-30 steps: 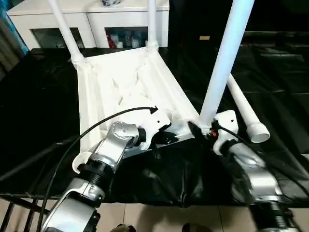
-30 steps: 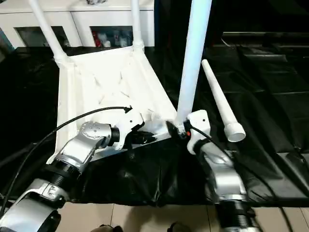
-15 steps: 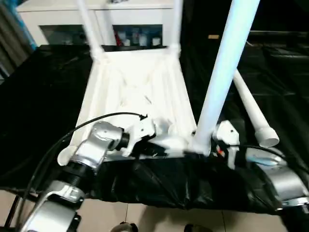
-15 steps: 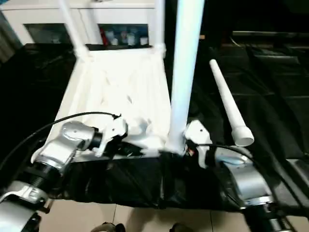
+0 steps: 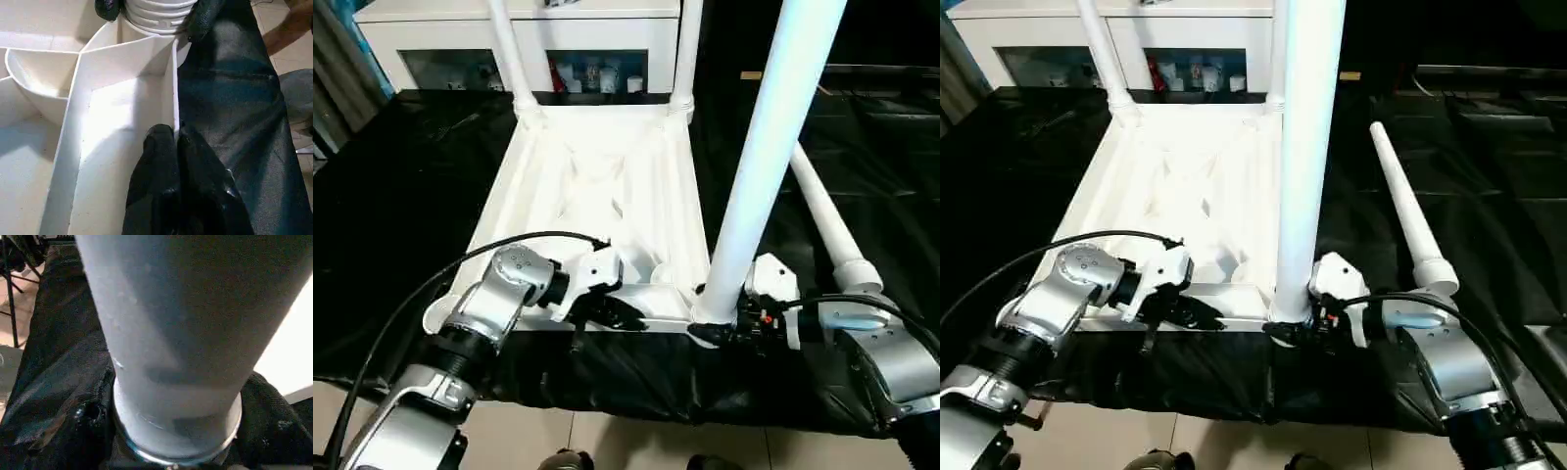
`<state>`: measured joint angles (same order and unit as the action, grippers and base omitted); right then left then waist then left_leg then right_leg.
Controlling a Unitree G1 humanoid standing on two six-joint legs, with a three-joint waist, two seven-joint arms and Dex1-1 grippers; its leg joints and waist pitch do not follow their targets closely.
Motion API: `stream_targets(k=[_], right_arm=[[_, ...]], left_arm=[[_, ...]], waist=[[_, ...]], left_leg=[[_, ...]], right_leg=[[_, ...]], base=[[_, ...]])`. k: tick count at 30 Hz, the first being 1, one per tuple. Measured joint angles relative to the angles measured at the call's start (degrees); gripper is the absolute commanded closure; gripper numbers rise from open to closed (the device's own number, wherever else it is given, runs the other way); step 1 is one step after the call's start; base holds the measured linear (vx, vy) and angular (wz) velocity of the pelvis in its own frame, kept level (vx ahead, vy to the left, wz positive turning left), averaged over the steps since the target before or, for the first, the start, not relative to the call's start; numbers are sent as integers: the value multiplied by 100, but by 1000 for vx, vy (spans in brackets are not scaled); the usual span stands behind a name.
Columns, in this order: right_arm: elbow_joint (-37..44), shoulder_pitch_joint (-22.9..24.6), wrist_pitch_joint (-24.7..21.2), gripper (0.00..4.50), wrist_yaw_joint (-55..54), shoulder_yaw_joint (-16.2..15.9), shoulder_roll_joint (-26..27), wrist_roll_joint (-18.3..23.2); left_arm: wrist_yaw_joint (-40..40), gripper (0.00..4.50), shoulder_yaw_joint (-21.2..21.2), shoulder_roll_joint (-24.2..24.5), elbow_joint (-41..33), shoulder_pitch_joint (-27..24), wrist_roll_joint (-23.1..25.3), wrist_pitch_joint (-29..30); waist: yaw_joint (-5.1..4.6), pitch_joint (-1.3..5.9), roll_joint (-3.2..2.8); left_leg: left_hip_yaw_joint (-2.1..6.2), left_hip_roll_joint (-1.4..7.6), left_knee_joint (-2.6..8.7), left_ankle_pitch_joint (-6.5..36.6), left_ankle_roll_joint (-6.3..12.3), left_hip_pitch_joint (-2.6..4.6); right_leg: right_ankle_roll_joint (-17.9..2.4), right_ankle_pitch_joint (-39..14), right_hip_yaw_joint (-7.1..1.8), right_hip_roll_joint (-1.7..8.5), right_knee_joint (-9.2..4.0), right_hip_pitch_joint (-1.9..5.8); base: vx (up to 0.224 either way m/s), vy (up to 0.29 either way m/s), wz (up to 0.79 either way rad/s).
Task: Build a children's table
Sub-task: Rotate leg to tighten
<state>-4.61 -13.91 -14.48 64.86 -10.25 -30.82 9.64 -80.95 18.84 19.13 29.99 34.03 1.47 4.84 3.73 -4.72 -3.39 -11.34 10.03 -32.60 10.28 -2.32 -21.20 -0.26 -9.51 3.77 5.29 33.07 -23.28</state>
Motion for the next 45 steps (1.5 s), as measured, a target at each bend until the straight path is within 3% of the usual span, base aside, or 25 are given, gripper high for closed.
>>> stream_targets(k=[9, 17, 23, 26, 29, 30, 35, 45], right_arm=[[-48, 45, -117, 175, -396, 141, 322, 41], [-611, -104, -115, 176, -2659, 846, 1426, -300], [-733, -140, 17, 176, -3955, 1057, 2016, -584], [-791, -140, 123, 106, -4144, 1095, 2136, -659], [-803, -141, 161, 96, -4164, 1098, 2161, -698], [-803, -146, 163, 71, -4143, 1098, 2160, -701], [-775, -144, 216, 71, -3651, 1066, 1927, -667], [-257, 108, 191, 71, -1493, 499, 823, -225]], left_arm=[[177, 450, -107, -54, 109, 35, -1, 169], [1644, 450, -270, -760, 231, 224, 281, 765], [2360, 450, -319, -1142, 182, 221, 424, 1000], [2437, 450, -319, -1185, 172, 214, 458, 1003], [2455, 450, -319, -1218, 156, 203, 458, 1002], [2448, 450, -319, -1222, 143, 193, 453, 994], [2251, 450, -317, -1184, 115, 185, 428, 921], [939, 450, -254, -478, -22, 22, 86, 571]], waist=[[-21, 1, 2], [-224, 9, 31], [-226, 18, 32], [-226, 20, 29], [-214, 20, 29], [-208, 19, 26], [-193, 17, 20], [-148, 6, 9]], left_leg=[[1, 1, -8, -2, 0, 7], [0, 0, -27, -2, -1, 17], [1, 0, -23, -1, -1, 21], [1, 0, -22, -1, -1, 21], [1, -2, -22, -1, -1, 19], [1, -2, -22, -1, -1, 18], [1, -5, 4, 1, -2, 14], [5, 0, 19, -1, 1, 1]], right_leg=[[-6, 4, 0, 0, 5, 6], [10, -4, -7, 0, -1, 15], [15, -7, -6, -1, -2, 16], [18, -9, -7, -1, -5, 17], [19, -10, -8, -1, -7, 16], [20, -10, -8, -1, -7, 16], [-1, 2, -8, -1, -9, 11], [5, -16, 5, -3, -6, -2]], base=[[0, 0, 0], [0, 0, 0], [0, 0, 0], [0, 0, 0], [0, 0, 0], [0, 0, 0], [0, 0, 0], [0, 0, 0]])
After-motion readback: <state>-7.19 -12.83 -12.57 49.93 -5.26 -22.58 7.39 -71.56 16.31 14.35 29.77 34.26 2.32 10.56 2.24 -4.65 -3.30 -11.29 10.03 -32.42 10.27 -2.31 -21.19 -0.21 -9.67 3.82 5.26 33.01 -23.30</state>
